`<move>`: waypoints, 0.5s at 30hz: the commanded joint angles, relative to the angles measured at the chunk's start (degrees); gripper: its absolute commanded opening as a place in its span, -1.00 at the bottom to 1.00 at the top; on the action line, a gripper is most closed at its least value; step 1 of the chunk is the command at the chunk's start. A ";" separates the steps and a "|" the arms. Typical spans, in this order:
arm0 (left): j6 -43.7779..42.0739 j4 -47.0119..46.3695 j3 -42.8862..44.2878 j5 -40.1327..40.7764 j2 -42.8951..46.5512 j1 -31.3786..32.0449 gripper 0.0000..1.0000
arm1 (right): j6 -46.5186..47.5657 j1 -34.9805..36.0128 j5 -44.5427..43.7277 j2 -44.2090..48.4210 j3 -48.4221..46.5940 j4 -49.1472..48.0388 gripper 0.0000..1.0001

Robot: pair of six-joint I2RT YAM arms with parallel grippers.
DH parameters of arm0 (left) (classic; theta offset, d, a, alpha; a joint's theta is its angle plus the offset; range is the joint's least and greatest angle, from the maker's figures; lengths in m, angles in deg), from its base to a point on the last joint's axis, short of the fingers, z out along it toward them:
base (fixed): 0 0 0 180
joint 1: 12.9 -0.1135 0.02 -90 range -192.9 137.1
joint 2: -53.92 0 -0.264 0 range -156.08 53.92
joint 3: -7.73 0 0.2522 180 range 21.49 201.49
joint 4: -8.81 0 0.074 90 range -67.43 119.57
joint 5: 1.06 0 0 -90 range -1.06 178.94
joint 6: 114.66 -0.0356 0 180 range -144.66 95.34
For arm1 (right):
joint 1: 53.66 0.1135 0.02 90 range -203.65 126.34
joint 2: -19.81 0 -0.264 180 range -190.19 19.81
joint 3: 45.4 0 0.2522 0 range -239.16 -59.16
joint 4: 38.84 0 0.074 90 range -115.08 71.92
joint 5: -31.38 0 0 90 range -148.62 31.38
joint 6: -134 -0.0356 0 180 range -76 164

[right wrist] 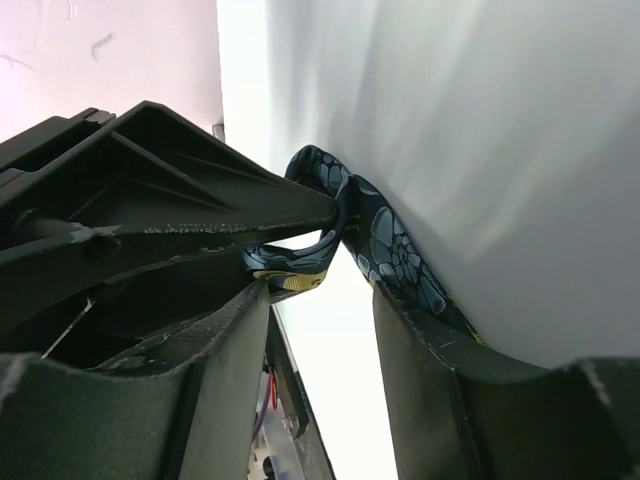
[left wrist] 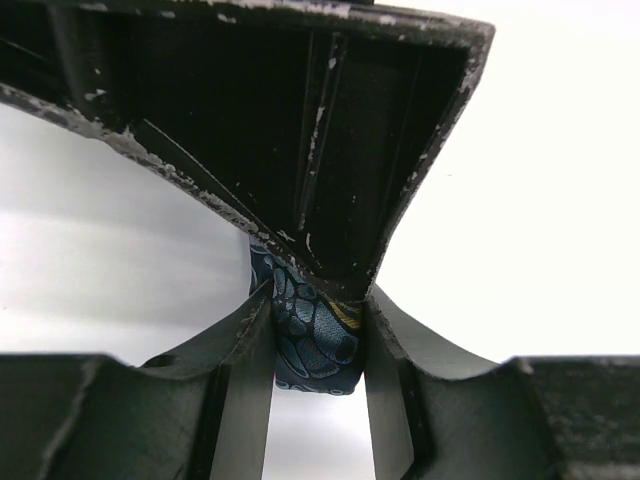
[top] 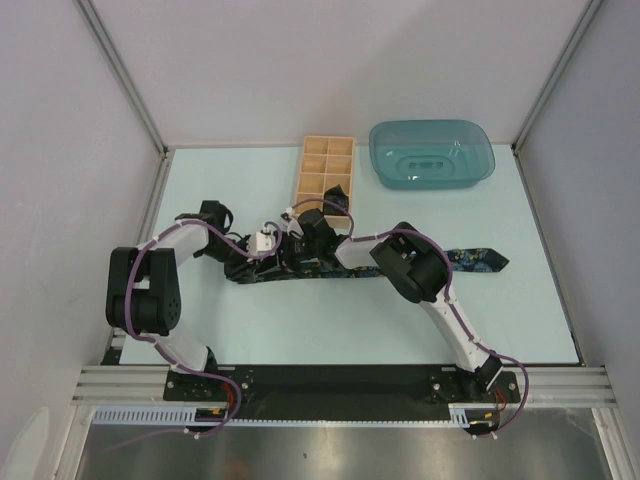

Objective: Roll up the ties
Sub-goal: Roll the tie at the center of the board.

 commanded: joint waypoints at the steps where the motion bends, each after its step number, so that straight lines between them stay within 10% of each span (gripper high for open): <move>1: -1.44 0.01 0.78 -2.07 0.26 0.22 -0.17 | -0.42 0.30 0.38 1.45 -0.46 -2.14 0.05; 15: -2.68 0.97 2.02 -2.51 -0.27 0.22 -0.15 | -4.03 1.36 0.21 -1.28 -3.45 -4.97 0.00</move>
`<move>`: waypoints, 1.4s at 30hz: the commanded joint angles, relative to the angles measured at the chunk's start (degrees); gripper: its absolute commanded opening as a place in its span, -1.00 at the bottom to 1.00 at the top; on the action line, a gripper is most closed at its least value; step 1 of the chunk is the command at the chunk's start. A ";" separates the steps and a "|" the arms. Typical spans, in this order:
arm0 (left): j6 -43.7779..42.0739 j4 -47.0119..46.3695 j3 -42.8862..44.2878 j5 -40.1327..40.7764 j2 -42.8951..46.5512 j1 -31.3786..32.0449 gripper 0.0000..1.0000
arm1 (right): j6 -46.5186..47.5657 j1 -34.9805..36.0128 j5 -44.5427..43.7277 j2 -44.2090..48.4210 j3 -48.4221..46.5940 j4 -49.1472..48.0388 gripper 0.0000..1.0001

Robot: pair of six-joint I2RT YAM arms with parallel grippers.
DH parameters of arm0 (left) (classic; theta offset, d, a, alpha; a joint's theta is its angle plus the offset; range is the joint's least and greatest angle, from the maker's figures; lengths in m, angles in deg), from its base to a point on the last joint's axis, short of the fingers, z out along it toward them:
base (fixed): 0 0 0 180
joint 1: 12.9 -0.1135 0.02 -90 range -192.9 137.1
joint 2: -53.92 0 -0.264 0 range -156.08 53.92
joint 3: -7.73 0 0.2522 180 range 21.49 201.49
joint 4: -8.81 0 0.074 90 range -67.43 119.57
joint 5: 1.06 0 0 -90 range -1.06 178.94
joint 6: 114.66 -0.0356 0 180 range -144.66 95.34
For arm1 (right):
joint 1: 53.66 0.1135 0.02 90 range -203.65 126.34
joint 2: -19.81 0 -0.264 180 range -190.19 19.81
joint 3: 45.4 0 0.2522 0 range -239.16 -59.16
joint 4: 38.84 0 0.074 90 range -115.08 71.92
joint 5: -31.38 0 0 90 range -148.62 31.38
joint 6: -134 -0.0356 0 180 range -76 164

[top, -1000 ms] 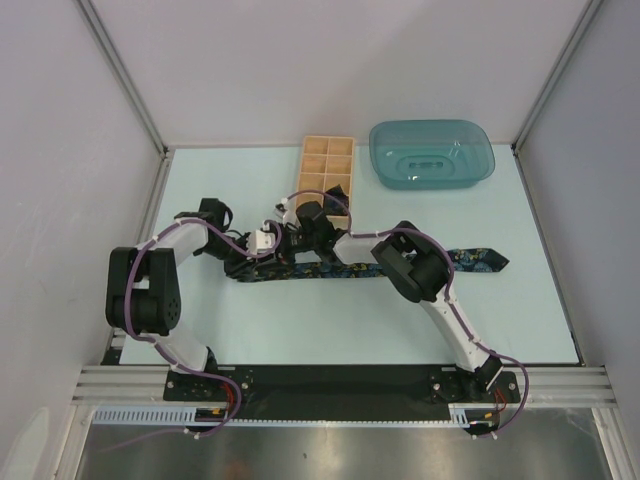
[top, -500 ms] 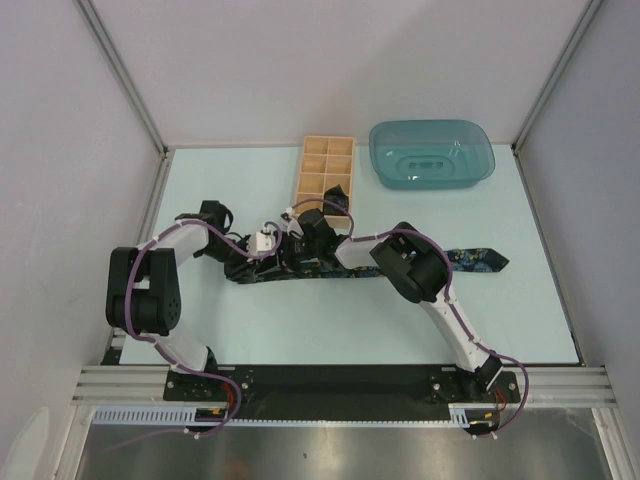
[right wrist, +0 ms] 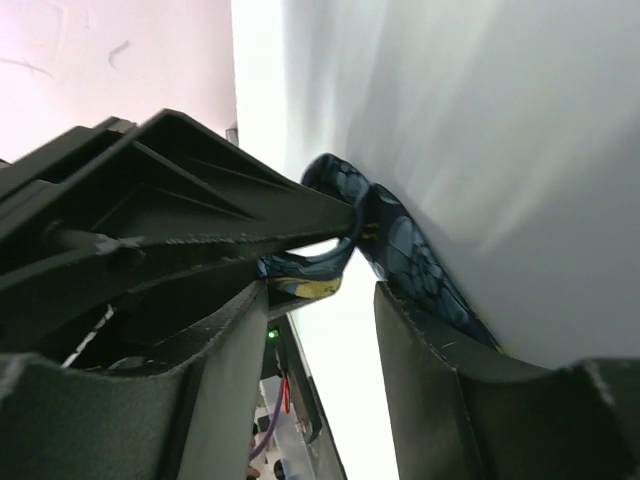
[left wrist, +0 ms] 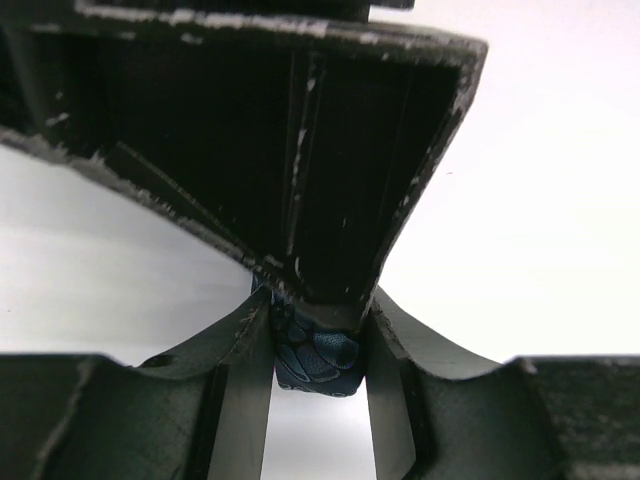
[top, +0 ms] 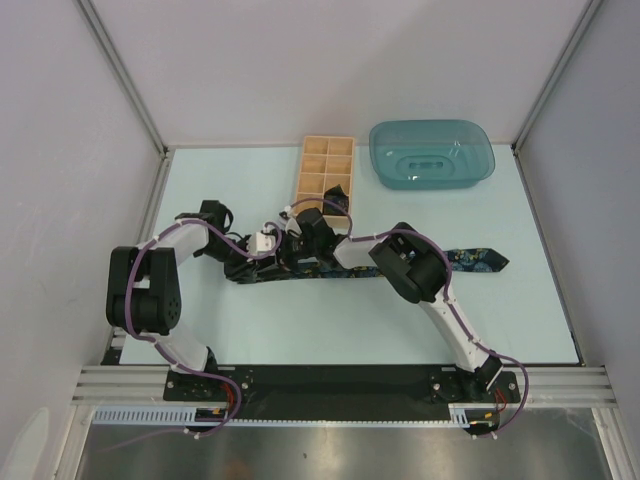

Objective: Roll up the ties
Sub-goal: Roll the tie at the center of the board.

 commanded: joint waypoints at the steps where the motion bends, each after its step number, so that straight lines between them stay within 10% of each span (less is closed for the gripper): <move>1: -1.91 0.47 1.71 -2.51 -0.01 0.22 -0.15 | -2.20 0.99 0.08 -1.37 -3.19 -4.64 -0.03; 14: -0.07 0.39 3.03 -3.83 0.08 -2.23 0.10 | 3.33 -0.68 -0.27 -1.55 -1.26 0.18 -1.00; 27: -4.72 -0.58 1.36 0.39 -0.89 -5.49 0.43 | 6.85 -2.44 0.17 -1.11 0.24 4.76 -1.00; 42: -5.87 6.80 6.72 -4.62 0.16 -3.29 -0.40 | 3.07 -0.86 2.45 0.04 0.24 0.45 -0.95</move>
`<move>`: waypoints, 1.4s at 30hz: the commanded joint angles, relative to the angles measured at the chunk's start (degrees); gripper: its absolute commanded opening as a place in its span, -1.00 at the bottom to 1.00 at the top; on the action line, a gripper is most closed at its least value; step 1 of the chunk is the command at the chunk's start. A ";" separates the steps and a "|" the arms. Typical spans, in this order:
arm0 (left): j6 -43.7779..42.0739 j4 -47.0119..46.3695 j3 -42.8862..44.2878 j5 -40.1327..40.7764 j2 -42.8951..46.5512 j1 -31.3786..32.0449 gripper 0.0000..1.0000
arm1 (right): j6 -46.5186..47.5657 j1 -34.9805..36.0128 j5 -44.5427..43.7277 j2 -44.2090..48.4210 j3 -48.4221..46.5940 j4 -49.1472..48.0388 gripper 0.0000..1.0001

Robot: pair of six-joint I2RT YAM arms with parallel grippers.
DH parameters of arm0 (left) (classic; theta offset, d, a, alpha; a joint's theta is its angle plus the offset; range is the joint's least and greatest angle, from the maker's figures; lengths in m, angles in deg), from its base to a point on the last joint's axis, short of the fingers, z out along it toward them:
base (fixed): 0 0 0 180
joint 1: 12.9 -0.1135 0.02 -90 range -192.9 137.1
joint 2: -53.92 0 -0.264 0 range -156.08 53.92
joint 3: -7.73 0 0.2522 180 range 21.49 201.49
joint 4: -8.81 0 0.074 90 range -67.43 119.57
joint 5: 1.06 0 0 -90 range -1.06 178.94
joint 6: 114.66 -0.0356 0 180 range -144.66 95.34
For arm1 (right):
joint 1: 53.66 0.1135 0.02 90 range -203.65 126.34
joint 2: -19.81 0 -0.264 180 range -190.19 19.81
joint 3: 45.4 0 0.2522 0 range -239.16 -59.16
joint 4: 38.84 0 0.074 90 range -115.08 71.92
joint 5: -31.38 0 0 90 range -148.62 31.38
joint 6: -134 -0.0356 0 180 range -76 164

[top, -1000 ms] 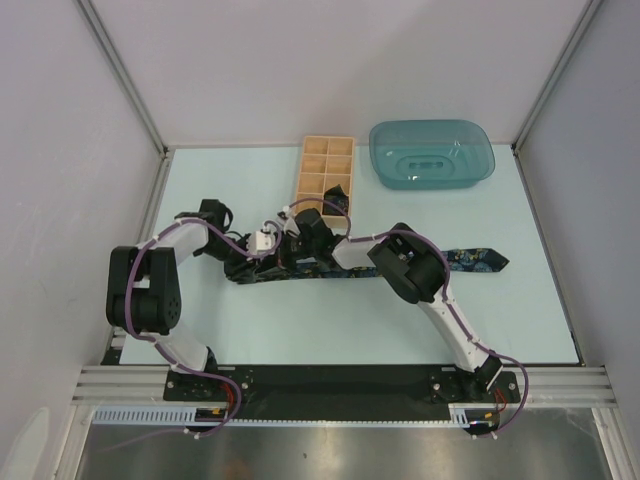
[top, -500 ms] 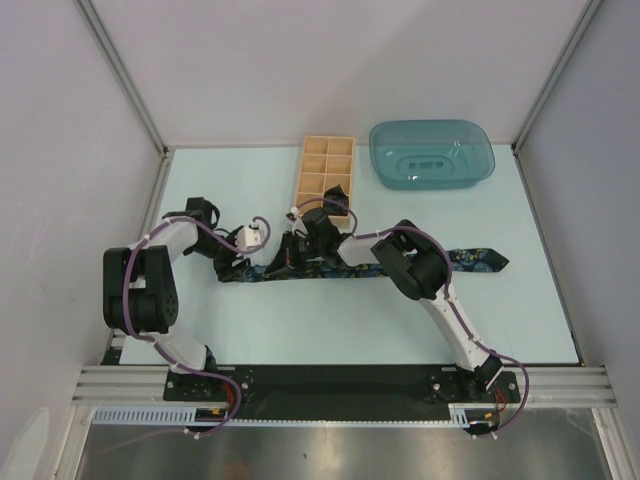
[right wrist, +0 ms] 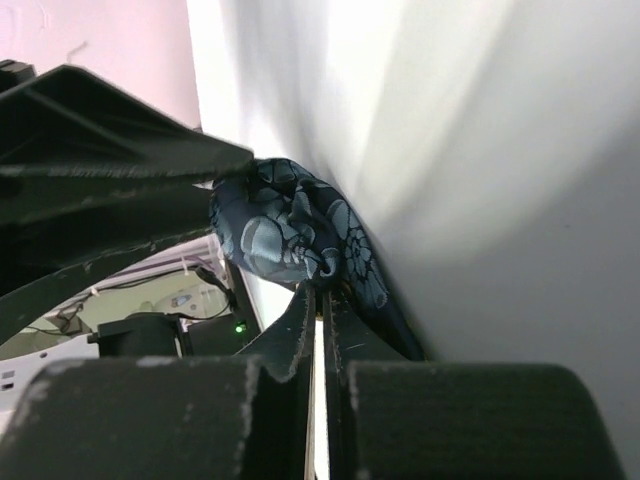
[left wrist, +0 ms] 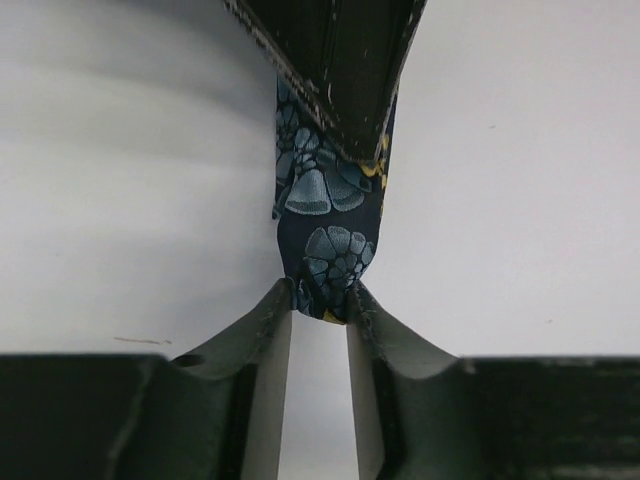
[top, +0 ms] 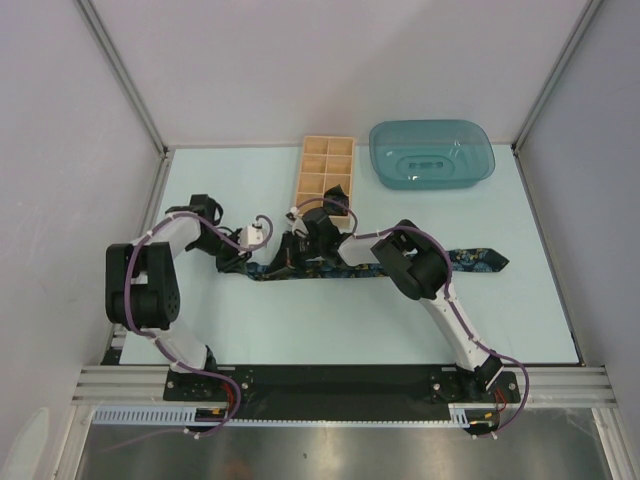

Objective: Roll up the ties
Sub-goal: Roll the tie at the center of the board.

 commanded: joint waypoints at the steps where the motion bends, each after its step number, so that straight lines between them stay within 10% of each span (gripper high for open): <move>1: -1.69 3.74 3.23 -5.47 2.33 3.04 -0.41 | -1.41 1.11 1.95 0.78 -0.18 -3.11 -0.81; 13: 1.82 2.42 5.77 -3.72 -1.62 7.89 -0.39 | 6.94 -3.73 8.01 6.83 2.54 5.40 0.12; 24: 6.03 -0.38 5.78 -1.70 -3.29 10.18 -0.28 | 4.04 -3.90 6.87 6.49 2.19 4.79 0.18; 29: 9.90 -4.24 3.85 0.32 -3.21 10.70 -0.25 | 4.66 -3.90 6.26 5.09 1.84 5.06 0.08; 37: 4.65 -3.03 1.12 -0.37 -0.66 10.79 -0.20 | 7.47 -3.99 5.38 3.94 0.61 7.17 -0.70; 42: 4.28 -2.58 1.47 -1.08 -0.48 10.79 0.59 | 8.44 -3.82 5.64 3.94 0.61 7.17 -0.95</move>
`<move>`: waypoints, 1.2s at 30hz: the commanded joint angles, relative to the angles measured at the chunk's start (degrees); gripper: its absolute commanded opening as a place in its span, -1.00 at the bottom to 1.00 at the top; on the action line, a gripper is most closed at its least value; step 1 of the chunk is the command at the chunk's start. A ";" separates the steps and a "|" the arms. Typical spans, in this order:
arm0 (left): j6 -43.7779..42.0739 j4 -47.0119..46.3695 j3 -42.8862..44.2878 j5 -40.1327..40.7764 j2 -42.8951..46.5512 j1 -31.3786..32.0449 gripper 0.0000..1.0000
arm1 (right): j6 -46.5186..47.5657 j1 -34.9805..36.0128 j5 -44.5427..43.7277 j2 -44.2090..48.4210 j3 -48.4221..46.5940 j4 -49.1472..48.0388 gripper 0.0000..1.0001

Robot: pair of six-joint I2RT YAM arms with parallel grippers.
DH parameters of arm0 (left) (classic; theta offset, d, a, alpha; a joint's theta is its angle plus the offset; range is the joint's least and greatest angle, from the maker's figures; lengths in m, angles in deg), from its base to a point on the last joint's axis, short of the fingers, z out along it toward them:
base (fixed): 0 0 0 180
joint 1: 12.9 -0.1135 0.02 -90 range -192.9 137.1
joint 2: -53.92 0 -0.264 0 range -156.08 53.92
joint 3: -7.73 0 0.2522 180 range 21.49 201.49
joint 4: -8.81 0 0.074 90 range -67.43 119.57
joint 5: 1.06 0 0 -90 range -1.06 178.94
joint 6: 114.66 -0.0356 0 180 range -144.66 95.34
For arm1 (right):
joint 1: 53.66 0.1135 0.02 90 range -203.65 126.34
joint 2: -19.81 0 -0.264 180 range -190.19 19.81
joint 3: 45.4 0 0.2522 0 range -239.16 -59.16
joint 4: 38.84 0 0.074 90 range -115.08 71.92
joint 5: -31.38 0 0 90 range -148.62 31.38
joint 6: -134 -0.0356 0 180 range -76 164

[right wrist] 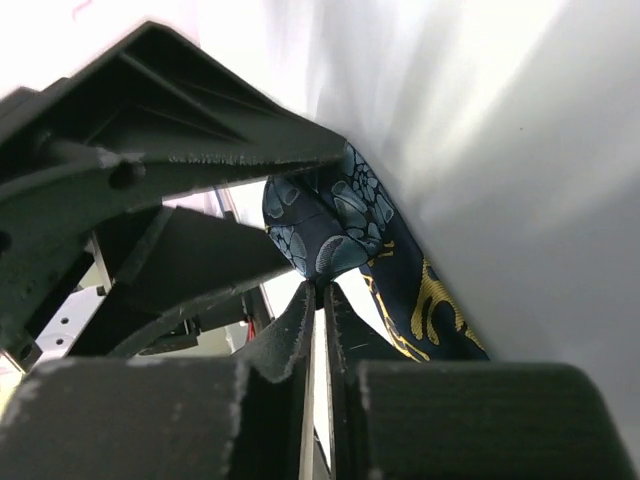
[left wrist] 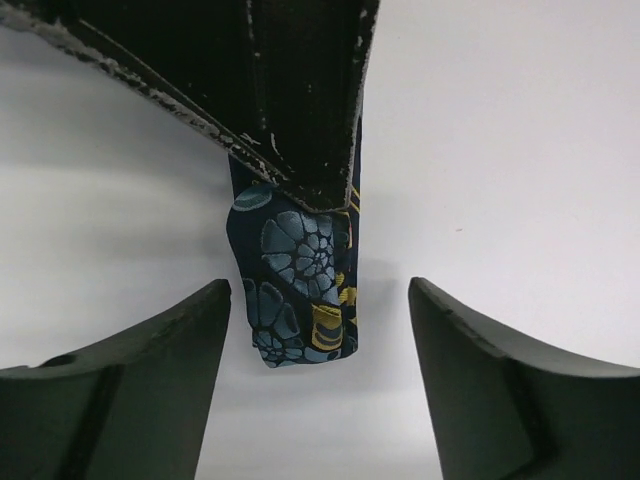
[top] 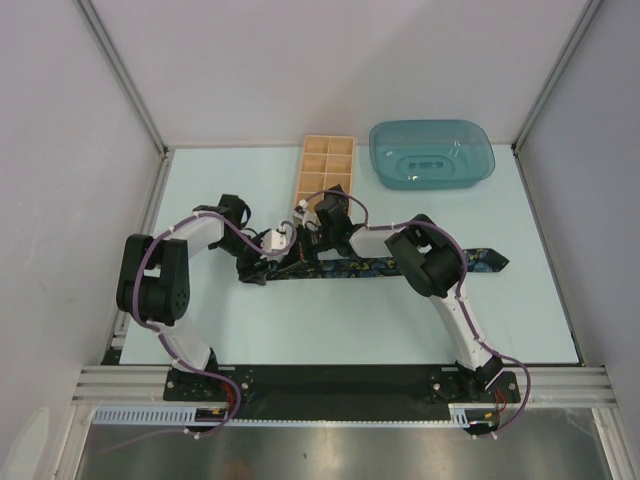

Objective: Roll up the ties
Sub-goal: Roll the tie at the center of the board.

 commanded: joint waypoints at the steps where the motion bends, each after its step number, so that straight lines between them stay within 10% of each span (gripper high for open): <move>1: -1.12 -0.51 0.83 -2.06 2.14 0.43 0.82 | 1.86 0.34 -0.22 -0.65 -1.71 0.50 -0.96; 17: -1.55 -6.14 0.14 6.54 -1.20 7.11 0.86 | 0.63 1.04 0.40 0.23 -1.53 -2.57 -1.00; 27: -6.47 -3.42 -2.15 7.60 -0.06 7.46 -0.06 | -0.69 0.69 0.49 0.41 -0.48 -3.98 -1.00; 36: -6.74 -4.29 -3.12 8.57 0.21 7.38 -0.27 | 2.02 -1.06 2.68 1.72 -0.39 -2.23 -0.65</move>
